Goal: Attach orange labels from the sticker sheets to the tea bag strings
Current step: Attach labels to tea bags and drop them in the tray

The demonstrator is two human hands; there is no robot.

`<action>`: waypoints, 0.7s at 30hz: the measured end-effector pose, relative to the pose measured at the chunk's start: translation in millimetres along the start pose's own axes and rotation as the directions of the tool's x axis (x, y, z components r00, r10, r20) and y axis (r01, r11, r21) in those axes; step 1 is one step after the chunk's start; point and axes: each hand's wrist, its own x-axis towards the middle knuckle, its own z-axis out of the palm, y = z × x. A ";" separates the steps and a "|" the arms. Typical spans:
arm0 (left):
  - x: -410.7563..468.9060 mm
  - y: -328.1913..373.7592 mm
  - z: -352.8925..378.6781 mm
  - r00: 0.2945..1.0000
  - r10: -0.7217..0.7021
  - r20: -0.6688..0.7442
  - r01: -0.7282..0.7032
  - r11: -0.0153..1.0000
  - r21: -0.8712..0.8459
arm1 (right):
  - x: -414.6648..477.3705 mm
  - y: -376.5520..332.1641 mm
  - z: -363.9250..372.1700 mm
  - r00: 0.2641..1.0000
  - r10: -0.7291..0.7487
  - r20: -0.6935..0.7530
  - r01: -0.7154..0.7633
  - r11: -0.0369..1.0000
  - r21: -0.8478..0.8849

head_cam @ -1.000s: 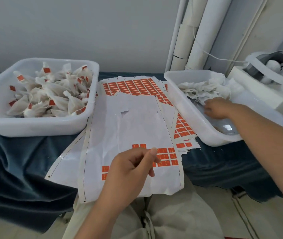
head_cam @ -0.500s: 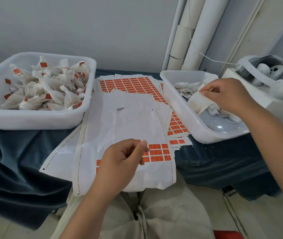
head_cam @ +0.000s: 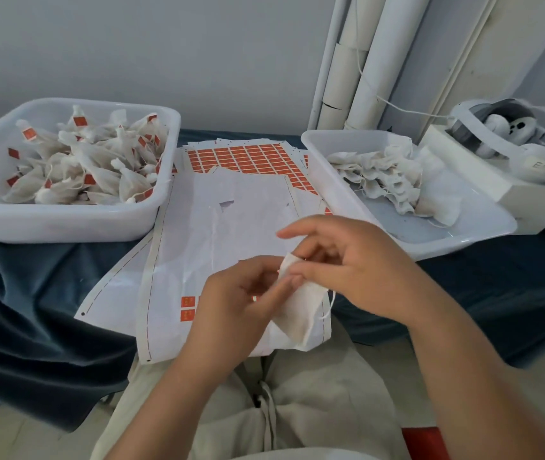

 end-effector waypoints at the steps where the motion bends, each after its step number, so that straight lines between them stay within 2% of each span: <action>1: 0.5 0.3 -1.2 0.999 -0.006 -0.033 0.005 1.000 -0.030 | -2.1 2.0 6.2 0.999 0.022 -0.045 -0.019 0.997 0.078; 3: 1.3 -3.3 -4.2 0.994 -0.032 -0.109 0.022 0.995 -0.092 | -7.4 8.6 15.0 0.984 0.099 -0.146 -0.060 0.966 0.251; 5: 3.0 -3.8 -6.9 0.989 -0.077 -0.130 0.057 0.987 -0.152 | -13.9 14.8 20.9 0.976 0.167 -0.136 -0.105 0.921 0.376; 10: 5.7 -10.4 -6.8 0.981 -0.128 -0.148 0.098 0.977 -0.191 | -23.5 19.2 22.9 0.975 0.197 -0.100 -0.153 0.930 0.335; 13: 5.8 -10.7 -4.5 0.985 -0.161 -0.063 0.141 0.960 -0.243 | -25.5 17.5 19.9 0.977 0.214 -0.016 -0.206 0.956 0.209; 15: 5.3 -12.4 -4.3 0.977 -0.214 0.015 0.212 0.951 -0.225 | -25.3 16.5 22.0 0.968 0.248 0.025 -0.247 0.938 0.243; 18: 3.7 -16.1 -3.7 0.952 -0.261 0.161 0.298 0.910 -0.287 | -21.8 15.5 30.4 0.941 0.332 0.071 -0.311 0.761 0.570; 20: 2.2 -16.4 -1.8 0.949 -0.208 0.237 0.266 0.931 -0.251 | -18.5 15.6 36.5 0.931 0.342 0.129 -0.332 0.642 0.691; 21: 1.6 -14.9 -0.1 0.958 -0.174 0.227 0.222 0.953 -0.208 | -17.0 16.6 38.0 0.933 0.325 0.157 -0.328 0.581 0.745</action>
